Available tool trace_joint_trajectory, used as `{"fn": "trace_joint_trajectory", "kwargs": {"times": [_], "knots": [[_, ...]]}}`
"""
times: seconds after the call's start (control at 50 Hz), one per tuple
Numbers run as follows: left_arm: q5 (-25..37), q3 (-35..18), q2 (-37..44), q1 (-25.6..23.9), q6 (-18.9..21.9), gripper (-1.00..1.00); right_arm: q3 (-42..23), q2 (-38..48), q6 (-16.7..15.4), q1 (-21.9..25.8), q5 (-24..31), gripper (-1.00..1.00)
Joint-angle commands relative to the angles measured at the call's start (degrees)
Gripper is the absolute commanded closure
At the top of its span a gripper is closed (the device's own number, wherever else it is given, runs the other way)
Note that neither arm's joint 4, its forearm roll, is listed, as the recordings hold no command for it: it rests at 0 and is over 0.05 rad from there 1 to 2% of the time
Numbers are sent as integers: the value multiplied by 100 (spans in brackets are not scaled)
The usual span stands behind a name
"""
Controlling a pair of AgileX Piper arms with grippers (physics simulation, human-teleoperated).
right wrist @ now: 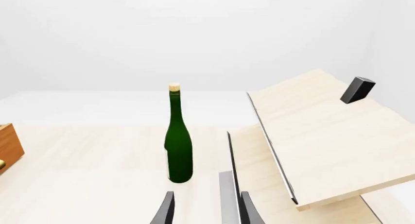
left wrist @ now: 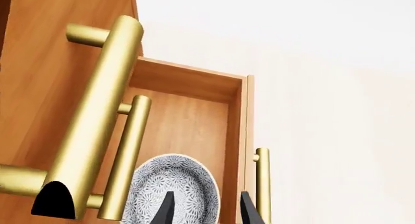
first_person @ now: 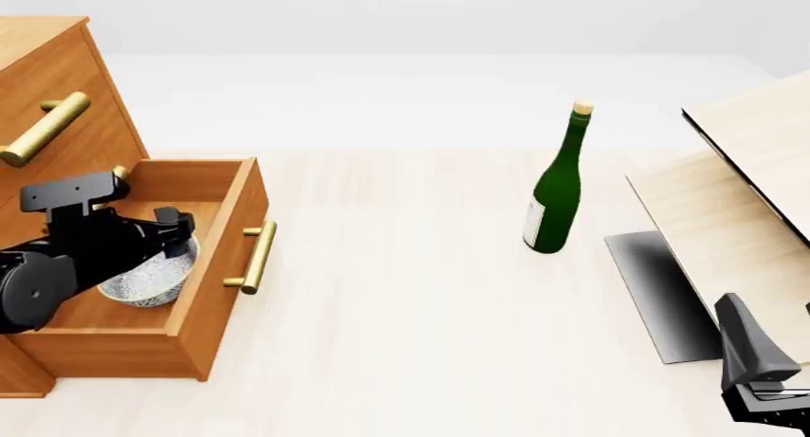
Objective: Put the bowl in the bottom drawer of the cabinet.
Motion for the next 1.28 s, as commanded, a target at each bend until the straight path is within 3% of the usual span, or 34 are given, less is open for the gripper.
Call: {"fn": "trace_joint_trajectory", "kwargs": {"times": [0.02,0.06,0.12,0.14,0.18,0.4,0.52,0.54,0.56,0.7,0.8,0.84,0.94,1.28], "knots": [[34,-79,-100,-182,-123,-100,0,1,0,0,0,-100],[23,-105,-125,-287,-308,-100,0,1,0,0,0,-100],[57,-142,-165,-295,-278,-100,0,-1,0,0,1,-100],[3,-129,-254,-402,-519,-100,0,0,-1,0,0,-100],[-31,-118,-423,-424,-626,-100,0,0,-1,0,0,-100],[109,-222,-668,-448,-452,-100,0,-1,2,0,1,-100],[99,-205,-927,-394,-479,-100,0,1,0,0,-1,-100],[-160,-67,-855,-433,-433,-100,0,0,0,-1,0,-100],[57,-212,-935,-444,-479,-100,0,2,0,-1,-1,-100],[64,-283,-1118,-593,-536,-100,0,-1,0,0,1,-100],[-303,-44,-1164,-622,-559,-100,0,-2,1,0,1,-100],[-110,-161,-1309,-650,-576,-100,0,0,0,1,0,-100],[-470,74,-1302,-707,-646,-100,0,-1,0,1,1,-100],[-710,146,-1595,-979,-732,-100,0,1,0,0,-1,-100]]}}
